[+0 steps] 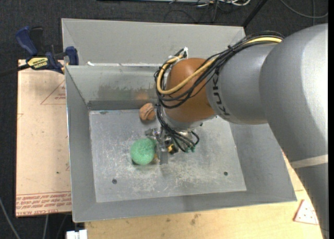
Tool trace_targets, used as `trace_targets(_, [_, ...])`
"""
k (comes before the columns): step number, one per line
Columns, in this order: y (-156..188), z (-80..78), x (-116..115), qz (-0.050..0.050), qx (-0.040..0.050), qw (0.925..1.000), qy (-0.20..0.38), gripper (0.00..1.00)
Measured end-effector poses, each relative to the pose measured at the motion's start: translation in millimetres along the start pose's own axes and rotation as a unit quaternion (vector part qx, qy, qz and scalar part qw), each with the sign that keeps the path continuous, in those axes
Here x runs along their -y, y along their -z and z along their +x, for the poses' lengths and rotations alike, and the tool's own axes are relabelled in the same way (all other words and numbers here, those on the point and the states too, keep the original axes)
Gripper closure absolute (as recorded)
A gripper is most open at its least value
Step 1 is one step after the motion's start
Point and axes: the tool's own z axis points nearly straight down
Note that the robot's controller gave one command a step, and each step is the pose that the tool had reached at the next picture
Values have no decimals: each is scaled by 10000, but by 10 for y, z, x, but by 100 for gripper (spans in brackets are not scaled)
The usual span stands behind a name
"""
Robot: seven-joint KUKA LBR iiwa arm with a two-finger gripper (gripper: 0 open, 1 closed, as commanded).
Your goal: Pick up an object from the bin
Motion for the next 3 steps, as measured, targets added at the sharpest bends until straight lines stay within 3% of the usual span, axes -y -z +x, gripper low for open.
trace_targets(1, [1244,92,24,-6,-11,10000,-96,100])
trace_targets(2, [1242,93,23,-6,-13,10000,-96,100])
trace_targets(3, [2412,38,-85,-5,-9,9998,-206,100])
